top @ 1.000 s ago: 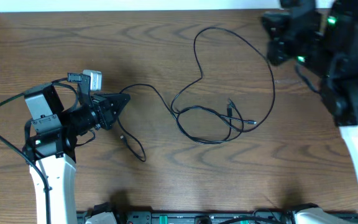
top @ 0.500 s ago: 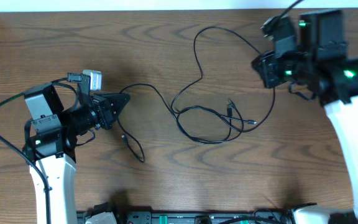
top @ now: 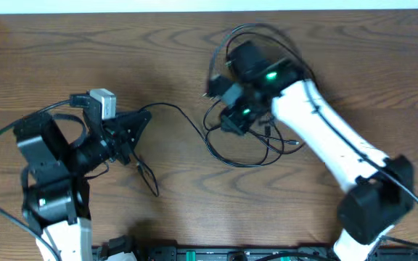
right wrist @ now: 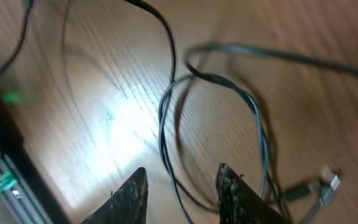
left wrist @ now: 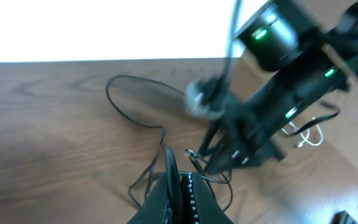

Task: Untangle cables

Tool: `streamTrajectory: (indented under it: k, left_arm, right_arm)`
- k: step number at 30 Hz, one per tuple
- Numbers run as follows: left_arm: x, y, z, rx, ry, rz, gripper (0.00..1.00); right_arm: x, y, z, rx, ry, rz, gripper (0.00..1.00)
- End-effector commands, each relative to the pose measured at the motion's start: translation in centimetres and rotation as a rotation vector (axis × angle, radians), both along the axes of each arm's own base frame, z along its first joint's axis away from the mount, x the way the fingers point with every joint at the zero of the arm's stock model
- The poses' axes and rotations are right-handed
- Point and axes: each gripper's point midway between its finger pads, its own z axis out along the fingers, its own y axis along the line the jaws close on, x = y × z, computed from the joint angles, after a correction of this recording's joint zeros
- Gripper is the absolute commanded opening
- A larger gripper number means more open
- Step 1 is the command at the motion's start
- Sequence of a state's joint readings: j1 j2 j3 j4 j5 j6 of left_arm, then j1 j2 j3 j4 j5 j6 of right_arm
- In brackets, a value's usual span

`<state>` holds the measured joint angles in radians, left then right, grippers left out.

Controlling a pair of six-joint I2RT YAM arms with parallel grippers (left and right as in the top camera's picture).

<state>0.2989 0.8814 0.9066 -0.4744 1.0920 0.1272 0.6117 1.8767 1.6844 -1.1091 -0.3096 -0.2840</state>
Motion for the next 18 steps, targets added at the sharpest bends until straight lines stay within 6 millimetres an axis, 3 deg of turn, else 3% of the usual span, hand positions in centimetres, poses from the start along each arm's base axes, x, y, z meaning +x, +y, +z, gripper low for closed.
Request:
streamTrajectory:
  k: [1, 6, 14, 18]
  left_arm:
    - [-0.7, -0.1, 2.1, 0.021, -0.064, 0.016, 0.08]
    - [-1.2, -0.3, 2.1, 0.019, -0.055, 0.015, 0.08]
    - [-1.3, -0.3, 1.7, 0.013, -0.035, 0.015, 0.08]
    - [-1.3, -0.3, 1.7, 0.012, -0.033, 0.015, 0.07]
  right_arm:
    - [0.3, 0.8, -1.3, -0.078, -0.076, 0.061, 0.34]
    - [1.8, 2.5, -1.3, -0.095, -0.198, 0.078, 0.48]
    - [3.9, 8.0, 1.5, 0.056, -0.417, 0.169, 0.61]
    - [3.7, 10.2, 2.7, 0.125, -0.470, 0.194, 0.68]
